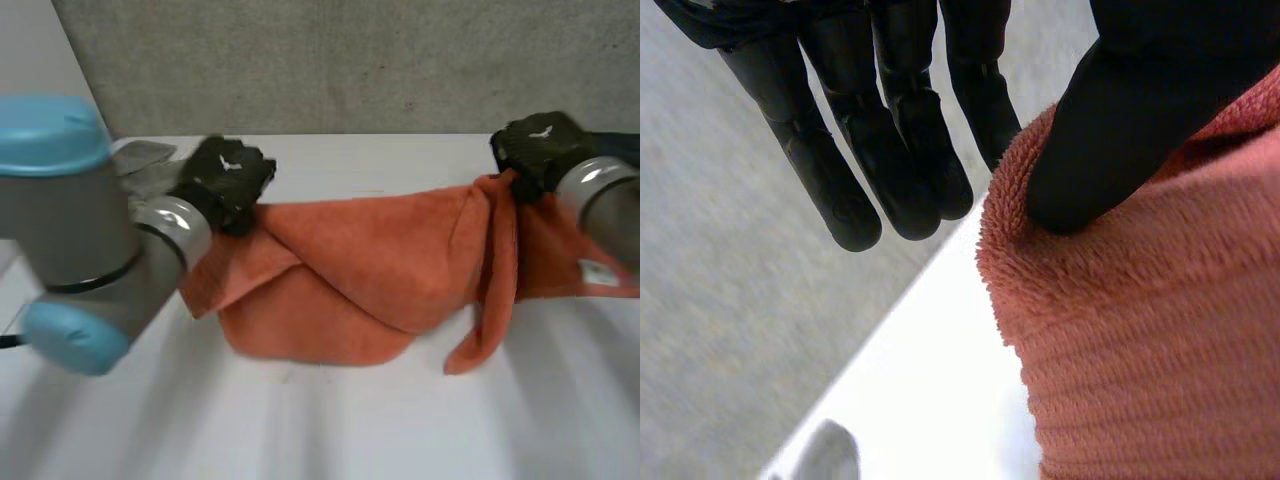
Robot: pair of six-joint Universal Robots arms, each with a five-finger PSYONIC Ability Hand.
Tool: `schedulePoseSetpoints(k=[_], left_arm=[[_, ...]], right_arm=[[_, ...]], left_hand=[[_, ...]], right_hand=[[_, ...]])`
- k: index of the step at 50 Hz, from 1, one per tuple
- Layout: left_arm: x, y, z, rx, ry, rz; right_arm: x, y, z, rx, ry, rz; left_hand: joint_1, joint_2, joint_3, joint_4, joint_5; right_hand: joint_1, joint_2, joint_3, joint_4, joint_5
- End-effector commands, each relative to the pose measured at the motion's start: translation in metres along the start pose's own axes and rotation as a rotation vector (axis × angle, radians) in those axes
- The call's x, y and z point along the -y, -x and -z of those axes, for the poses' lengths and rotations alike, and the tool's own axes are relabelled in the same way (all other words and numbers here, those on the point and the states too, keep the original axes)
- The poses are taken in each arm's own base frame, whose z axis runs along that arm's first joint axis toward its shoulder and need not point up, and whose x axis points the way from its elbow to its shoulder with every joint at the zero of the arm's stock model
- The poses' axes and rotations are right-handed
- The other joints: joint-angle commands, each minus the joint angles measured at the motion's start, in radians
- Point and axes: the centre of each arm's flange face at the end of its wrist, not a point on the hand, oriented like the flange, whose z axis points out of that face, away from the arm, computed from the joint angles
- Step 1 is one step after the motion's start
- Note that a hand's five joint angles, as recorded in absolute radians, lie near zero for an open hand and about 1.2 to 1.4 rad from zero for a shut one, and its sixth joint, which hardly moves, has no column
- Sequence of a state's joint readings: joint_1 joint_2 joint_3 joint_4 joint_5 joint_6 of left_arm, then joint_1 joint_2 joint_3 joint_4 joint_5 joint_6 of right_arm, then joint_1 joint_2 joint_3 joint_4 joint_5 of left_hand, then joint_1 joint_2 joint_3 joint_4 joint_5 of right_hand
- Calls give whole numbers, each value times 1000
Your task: Fold the laundry.
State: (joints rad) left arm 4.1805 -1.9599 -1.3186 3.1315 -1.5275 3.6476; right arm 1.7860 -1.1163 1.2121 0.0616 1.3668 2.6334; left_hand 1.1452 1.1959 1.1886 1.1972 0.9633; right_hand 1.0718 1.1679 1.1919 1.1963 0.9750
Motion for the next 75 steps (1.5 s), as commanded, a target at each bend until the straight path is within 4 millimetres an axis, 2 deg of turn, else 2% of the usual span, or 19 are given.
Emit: schedulePoseSetpoints(k=[1, 2, 3, 6, 9, 15, 21, 24, 32, 40, 43, 45, 47, 51, 55, 56, 60, 68, 75], left_arm=[[-30, -15, -61, 39, 50, 1], [-25, -16, -66, 49, 33, 0], [-21, -15, -67, 53, 22, 0], [-11, -20, -65, 47, -2, 5], [-6, -23, -62, 41, -10, 4], [9, -19, -44, 41, -30, 2], [17, -15, -27, 41, -33, 5], [25, -12, -17, 44, -48, 14], [33, -9, -6, 46, -65, 16], [26, -15, -5, 28, -45, 15], [23, -17, -4, 24, -34, 15], [21, -18, -3, 21, -28, 15], [21, -18, -2, 21, -28, 15], [29, -12, 2, 36, -46, 14], [43, -3, 11, 59, -81, 15], [50, 3, 17, 72, -98, 16], [65, 14, 33, 94, -125, 17], [71, 34, 74, 111, -79, 14], [50, 41, 87, 108, 25, 11]], right_arm=[[-33, 15, -60, -135, -194, 100], [-32, 15, -63, -169, -248, 111], [-31, 15, -64, -185, -267, 113], [-40, 25, -58, -173, -264, 105], [-36, 28, -44, -159, -231, 96], [-20, 22, 13, -113, -34, 31], [-47, 44, 55, 41, 290, -101], [-54, 52, 65, 79, 326, -125], [-65, 65, 62, 88, 164, -49], [-108, 87, 42, 144, 221, 140], [-117, 90, 35, 156, 233, 157], [-119, 89, 31, 156, 238, 153], [-116, 86, 29, 142, 228, 149], [-95, 71, 29, 86, 172, 112], [-19, 21, 49, -69, -34, 35], [10, 3, 63, -125, -117, 9], [43, -17, 85, -144, -155, -2], [43, -69, 103, -143, 54, -13], [33, -78, 113, -83, 202, 86]], left_hand=[[251, 200, 208, 199, 258], [251, 200, 208, 199, 258], [251, 200, 208, 199, 258], [251, 200, 208, 199, 258], [251, 200, 208, 199, 258], [251, 200, 208, 199, 258], [251, 200, 208, 199, 258], [251, 200, 208, 199, 258], [251, 200, 208, 199, 258], [251, 200, 208, 199, 258], [251, 200, 208, 199, 258], [251, 200, 208, 199, 258], [251, 200, 208, 199, 258], [251, 200, 208, 199, 258], [251, 200, 208, 199, 258], [251, 200, 208, 199, 258], [251, 200, 208, 199, 258], [251, 200, 208, 199, 258], [251, 200, 208, 199, 258]], right_hand=[[324, 228, 204, 200, 247], [-262, -358, -382, -386, -339], [-544, -640, -664, -668, -621], [-897, -993, -1017, -1022, -975], [-897, -993, -1017, -1022, -975], [-897, -993, -1017, -1022, -975], [-829, -925, -949, -953, -907], [-817, -913, -937, -941, -894], [-825, -921, -945, -950, -903], [-761, -857, -881, -885, -839], [-577, -673, -697, -701, -654], [-196, -292, -316, -320, -274], [322, 226, 202, 197, 244], [324, 228, 204, 200, 247], [324, 228, 204, 200, 247], [324, 228, 204, 200, 247], [324, 228, 204, 200, 247], [324, 228, 204, 200, 247], [324, 228, 204, 200, 247]])
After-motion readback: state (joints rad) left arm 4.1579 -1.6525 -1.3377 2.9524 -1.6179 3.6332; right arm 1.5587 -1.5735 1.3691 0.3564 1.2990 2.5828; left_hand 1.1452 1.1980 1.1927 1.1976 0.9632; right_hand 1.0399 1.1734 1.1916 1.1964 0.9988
